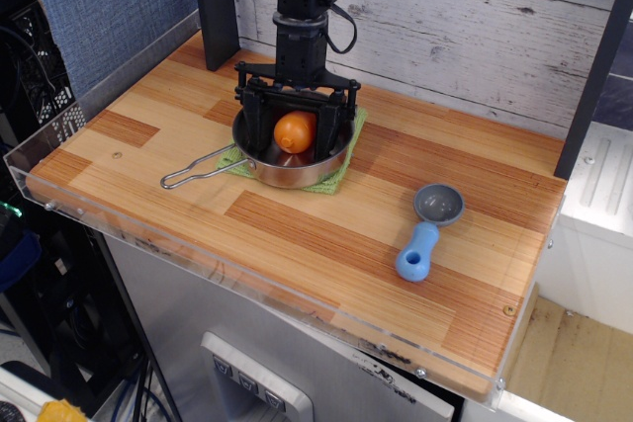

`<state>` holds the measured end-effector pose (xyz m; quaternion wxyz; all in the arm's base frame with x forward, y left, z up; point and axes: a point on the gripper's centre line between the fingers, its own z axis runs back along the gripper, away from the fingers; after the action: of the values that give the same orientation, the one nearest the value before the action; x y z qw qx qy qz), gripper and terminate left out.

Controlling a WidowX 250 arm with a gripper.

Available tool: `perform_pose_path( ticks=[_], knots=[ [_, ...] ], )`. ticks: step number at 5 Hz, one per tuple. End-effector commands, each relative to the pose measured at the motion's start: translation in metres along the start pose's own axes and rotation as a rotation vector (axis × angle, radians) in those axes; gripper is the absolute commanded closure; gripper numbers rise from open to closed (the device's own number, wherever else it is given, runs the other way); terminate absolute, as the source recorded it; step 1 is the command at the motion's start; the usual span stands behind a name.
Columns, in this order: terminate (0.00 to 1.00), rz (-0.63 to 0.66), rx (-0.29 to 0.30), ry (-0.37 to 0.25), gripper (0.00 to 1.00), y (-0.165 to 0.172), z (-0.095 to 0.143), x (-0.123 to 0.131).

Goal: Move the potato from left side to right side

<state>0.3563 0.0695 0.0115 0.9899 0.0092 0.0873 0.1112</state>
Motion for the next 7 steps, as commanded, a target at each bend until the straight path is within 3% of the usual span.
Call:
perform_pose_path(
  ticks=[1,2,3,4,6,7],
  knots=[
    [0.00,0.004,-0.011,-0.049,1.00,-0.008,0.006,0.003],
    [0.00,-0.028,-0.047,-0.120,1.00,-0.014,0.028,-0.007],
    [0.00,-0.067,-0.143,-0.248,1.00,-0.010,0.076,-0.027],
    [0.00,0.025,-0.171,-0.314,1.00,0.031,0.109,-0.039],
    [0.00,0.168,-0.028,-0.174,1.00,0.121,0.062,-0.031],
    [0.00,0.152,0.043,-0.119,1.00,0.119,0.034,-0.022]
  ],
)
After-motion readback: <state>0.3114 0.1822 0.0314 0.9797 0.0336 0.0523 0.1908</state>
